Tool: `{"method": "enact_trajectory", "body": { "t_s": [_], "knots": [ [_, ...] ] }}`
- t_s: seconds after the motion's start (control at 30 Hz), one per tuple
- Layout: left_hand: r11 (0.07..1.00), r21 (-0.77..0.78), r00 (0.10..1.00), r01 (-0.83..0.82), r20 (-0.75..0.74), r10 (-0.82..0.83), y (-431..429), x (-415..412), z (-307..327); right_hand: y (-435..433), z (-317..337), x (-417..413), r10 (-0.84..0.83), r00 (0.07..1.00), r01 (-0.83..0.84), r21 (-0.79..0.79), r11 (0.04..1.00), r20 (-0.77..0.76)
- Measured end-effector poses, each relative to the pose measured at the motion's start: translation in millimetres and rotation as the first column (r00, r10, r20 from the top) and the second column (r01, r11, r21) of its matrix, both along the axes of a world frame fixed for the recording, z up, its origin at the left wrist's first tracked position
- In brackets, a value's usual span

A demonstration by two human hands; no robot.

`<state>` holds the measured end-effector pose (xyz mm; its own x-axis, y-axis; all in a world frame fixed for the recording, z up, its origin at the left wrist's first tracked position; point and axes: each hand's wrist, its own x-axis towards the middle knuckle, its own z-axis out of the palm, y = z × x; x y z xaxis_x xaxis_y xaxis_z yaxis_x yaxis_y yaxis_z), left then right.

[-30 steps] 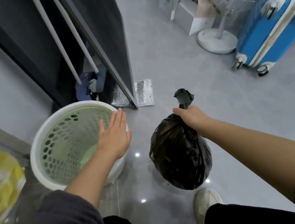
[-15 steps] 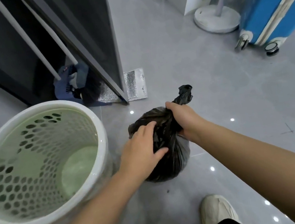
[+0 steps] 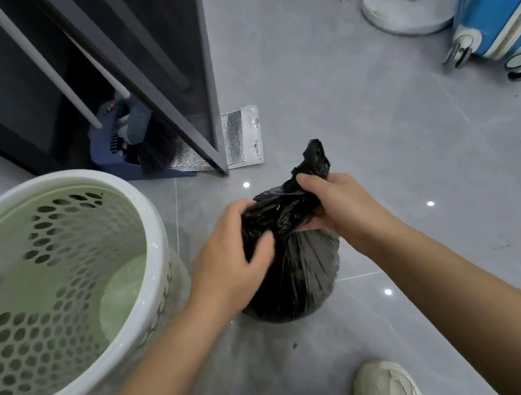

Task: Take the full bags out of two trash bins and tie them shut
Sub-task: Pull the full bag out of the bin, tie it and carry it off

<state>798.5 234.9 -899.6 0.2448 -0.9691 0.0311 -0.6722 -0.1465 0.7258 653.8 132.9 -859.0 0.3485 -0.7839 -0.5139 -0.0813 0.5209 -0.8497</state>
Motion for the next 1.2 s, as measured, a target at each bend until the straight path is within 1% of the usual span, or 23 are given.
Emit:
{"method": "enact_trajectory", "body": {
  "t_s": [0.07, 0.1, 0.17, 0.23, 0.3, 0.37, 0.4, 0.47, 0.53, 0.6, 0.63, 0.7, 0.77, 0.8, 0.87, 0.93, 0.97, 1.0, 1.07, 1.1, 1.13, 1.17, 1.2],
  "knots": [
    [0.997, 0.057, 0.989, 0.059, 0.129, -0.066, -1.3, -5.2, -8.0, -1.3, 2.4, -0.3, 0.024, 0.999, -0.024, 0.027, 0.999, 0.027],
    [0.999, 0.044, 0.989, 0.027, 0.147, -0.033, -4.4, -5.8, -12.0, -2.2, 2.6, -0.6, 0.038, 0.999, -0.039, 0.025, 0.999, 0.023],
    [0.997, 0.02, 0.997, -0.072, 0.014, 0.072, -10.6, -6.1, -14.1, -5.6, 2.9, -3.2, 0.056, 0.997, -0.059, -0.045, 0.997, -0.058],
    [0.994, -0.003, 0.988, -0.11, -0.111, 0.109, -17.3, -5.3, -8.5, -10.5, 2.9, -7.7, 0.069, 0.967, -0.12, -0.201, 0.972, -0.244],
    [0.991, -0.009, 0.978, -0.136, -0.159, 0.133, -21.9, -2.2, -0.4, -13.5, 2.8, -11.7, 0.048, 0.918, -0.186, -0.321, 0.929, -0.393],
    [0.989, 0.01, 0.973, -0.146, -0.179, 0.145, -24.4, 2.2, 5.5, -13.9, 4.7, -13.3, 0.017, 0.889, -0.224, -0.4, 0.889, -0.458],
    [0.992, 0.022, 0.981, -0.123, -0.147, 0.125, -24.3, 4.4, 7.8, -13.7, 5.7, -13.1, 0.012, 0.878, -0.239, -0.418, 0.877, -0.478],
    [0.995, 0.096, 0.999, -0.01, 0.048, 0.005, -22.7, 6.4, 13.0, -12.6, 7.2, -12.1, 0.013, 0.876, -0.239, -0.409, 0.881, -0.482],
    [0.972, 0.213, 0.959, 0.103, 0.24, -0.154, -21.3, 1.8, 19.1, -11.0, 7.6, -10.4, 0.017, 0.889, -0.209, -0.372, 0.904, -0.458],
    [0.962, 0.235, 0.918, 0.138, 0.333, -0.213, -24.5, -4.5, 17.8, -9.4, 8.3, -8.1, 0.033, 0.927, -0.153, -0.297, 0.942, -0.373],
    [0.972, 0.179, 0.917, 0.15, 0.344, -0.205, -26.8, -6.2, 14.0, -8.2, 9.4, -6.9, 0.045, 0.957, -0.116, -0.233, 0.965, -0.288],
    [0.989, 0.008, 0.954, 0.15, 0.261, -0.147, -29.6, -6.3, 5.9, -6.7, 12.3, -7.1, 0.05, 0.992, -0.061, -0.101, 0.993, -0.113],
    [0.996, -0.081, 0.999, 0.036, -0.005, -0.037, -32.4, -6.2, 0.6, -8.8, 13.9, -10.6, 0.028, 0.999, -0.029, -0.034, 0.999, -0.044],
    [0.995, -0.093, 0.985, -0.04, -0.17, 0.024, -33.7, -6.9, 1.5, -10.3, 14.1, -13.0, 0.013, 0.999, -0.014, -0.016, 1.0, -0.029],
    [0.984, -0.06, 0.896, -0.168, -0.425, 0.127, -35.8, -6.5, 5.6, -13.3, 13.4, -17.8, -0.019, 1.0, 0.019, 0.005, 1.0, -0.015],
    [0.986, -0.089, 0.851, -0.138, -0.52, 0.072, -34.0, -1.7, 8.1, -14.7, 12.8, -20.7, -0.041, 0.999, 0.041, 0.02, 0.999, 0.011],
    [0.992, -0.114, 0.868, -0.058, -0.497, -0.006, -31.6, 1.6, 9.1, -14.9, 12.4, -21.3, -0.051, 0.998, 0.05, 0.029, 0.998, 0.037],
    [0.993, -0.107, 0.903, 0.047, -0.421, -0.088, -28.5, 4.1, 9.4, -15.0, 12.3, -21.6, -0.064, 0.996, 0.061, 0.04, 0.997, 0.063],
    [0.969, 0.001, 0.961, 0.246, -0.13, -0.243, -24.2, 6.0, 5.8, -14.8, 11.9, -21.4, -0.086, 0.991, 0.079, 0.069, 0.994, 0.105],
    [0.958, 0.051, 0.958, 0.282, 0.044, -0.284, -23.8, 4.3, 3.1, -14.8, 11.5, -21.4, -0.092, 0.988, 0.083, 0.081, 0.993, 0.12],
    [0.961, 0.044, 0.948, 0.275, 0.157, -0.278, -25.0, 1.6, -2.4, -14.8, 11.1, -21.5, -0.094, 0.987, 0.084, 0.085, 0.993, 0.127],
    [0.969, -0.006, 0.957, 0.246, 0.163, -0.242, -27.3, -0.9, -8.8, -14.6, 11.0, -21.7, -0.091, 0.987, 0.081, 0.084, 0.993, 0.129],
    [0.981, -0.076, 0.983, 0.177, 0.054, -0.173, -30.3, -3.5, -12.0, -14.4, 11.0, -21.9, -0.084, 0.99, 0.076, 0.073, 0.994, 0.114]
  ]
}}
